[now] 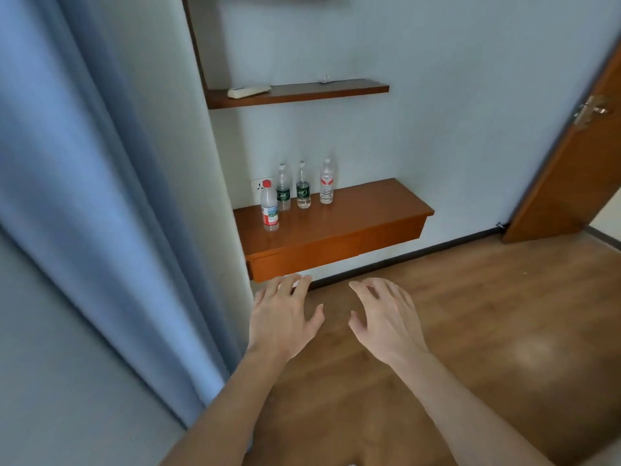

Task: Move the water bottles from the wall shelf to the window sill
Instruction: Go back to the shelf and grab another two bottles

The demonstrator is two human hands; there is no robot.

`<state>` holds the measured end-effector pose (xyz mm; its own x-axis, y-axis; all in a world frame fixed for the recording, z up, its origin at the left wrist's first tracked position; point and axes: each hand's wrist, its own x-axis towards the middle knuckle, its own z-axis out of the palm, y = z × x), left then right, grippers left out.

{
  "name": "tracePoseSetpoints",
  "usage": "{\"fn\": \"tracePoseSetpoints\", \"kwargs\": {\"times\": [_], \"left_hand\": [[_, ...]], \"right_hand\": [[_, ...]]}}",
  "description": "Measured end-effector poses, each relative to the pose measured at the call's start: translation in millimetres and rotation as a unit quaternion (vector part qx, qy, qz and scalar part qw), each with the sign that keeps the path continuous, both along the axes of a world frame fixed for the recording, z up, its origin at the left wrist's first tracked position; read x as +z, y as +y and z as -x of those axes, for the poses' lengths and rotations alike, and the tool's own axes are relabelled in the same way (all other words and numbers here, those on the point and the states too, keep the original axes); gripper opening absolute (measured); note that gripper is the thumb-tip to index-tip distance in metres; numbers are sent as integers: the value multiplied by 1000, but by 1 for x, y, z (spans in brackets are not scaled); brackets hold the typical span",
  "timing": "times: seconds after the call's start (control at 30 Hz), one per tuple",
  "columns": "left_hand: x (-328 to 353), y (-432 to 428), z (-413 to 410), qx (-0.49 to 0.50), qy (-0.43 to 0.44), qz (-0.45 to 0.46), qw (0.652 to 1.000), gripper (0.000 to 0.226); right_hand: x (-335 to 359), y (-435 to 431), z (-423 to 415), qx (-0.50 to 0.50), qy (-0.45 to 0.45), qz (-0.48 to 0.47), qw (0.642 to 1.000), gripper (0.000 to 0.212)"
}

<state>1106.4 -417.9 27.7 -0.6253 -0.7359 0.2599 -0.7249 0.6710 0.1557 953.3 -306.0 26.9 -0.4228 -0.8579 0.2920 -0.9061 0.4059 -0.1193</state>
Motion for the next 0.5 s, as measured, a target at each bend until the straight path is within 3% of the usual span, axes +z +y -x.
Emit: {"fn": "tracePoseSetpoints", "kwargs": {"times": [0.27, 0.5], "left_hand": [[-2, -104, 136, 10, 7, -16, 1000, 60], [-9, -166, 206, 16, 1, -17, 1000, 60]], "right_hand": [[1, -99, 133, -22, -8, 17, 1000, 54], [-14, -159, 211, -18, -32, 2, 999, 52]]}}
